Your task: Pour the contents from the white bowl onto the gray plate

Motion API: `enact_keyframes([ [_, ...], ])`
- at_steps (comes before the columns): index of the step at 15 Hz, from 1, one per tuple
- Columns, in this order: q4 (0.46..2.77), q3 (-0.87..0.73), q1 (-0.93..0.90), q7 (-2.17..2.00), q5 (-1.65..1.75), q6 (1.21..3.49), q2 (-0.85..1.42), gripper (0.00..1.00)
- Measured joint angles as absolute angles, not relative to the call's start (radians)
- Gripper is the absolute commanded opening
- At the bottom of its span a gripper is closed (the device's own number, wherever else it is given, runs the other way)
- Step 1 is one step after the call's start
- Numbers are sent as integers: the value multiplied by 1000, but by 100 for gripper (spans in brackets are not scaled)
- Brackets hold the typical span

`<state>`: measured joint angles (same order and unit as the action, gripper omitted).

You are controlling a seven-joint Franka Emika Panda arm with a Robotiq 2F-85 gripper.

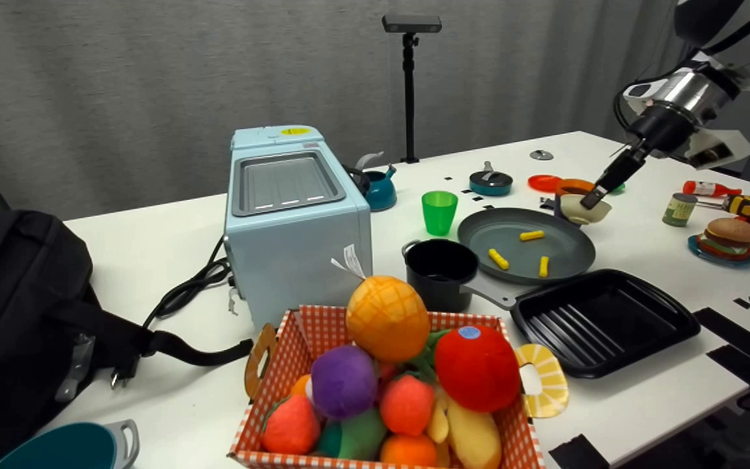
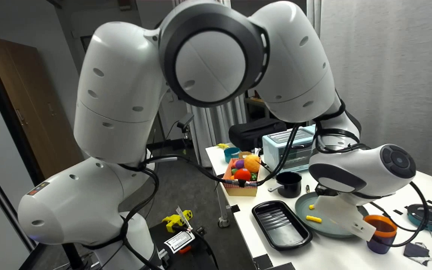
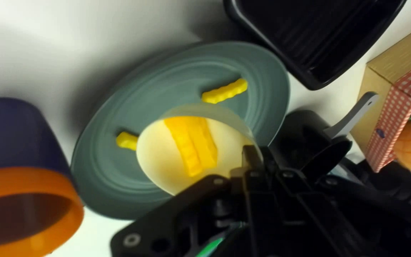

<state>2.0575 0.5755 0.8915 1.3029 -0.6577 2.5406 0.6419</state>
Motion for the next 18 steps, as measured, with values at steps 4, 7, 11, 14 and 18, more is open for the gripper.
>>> enact_keyframes([
  [4, 2162, 565, 890, 1473, -852, 2468, 563, 1],
  [7, 2158, 500, 825, 1577, -987, 2402, 522, 1],
  [11, 2093, 362, 656, 1666, -1164, 2349, 508, 1],
  [14, 2070, 249, 505, 1670, -1283, 2346, 509, 1],
  [18, 2070, 122, 335, 1664, -1417, 2352, 517, 1],
])
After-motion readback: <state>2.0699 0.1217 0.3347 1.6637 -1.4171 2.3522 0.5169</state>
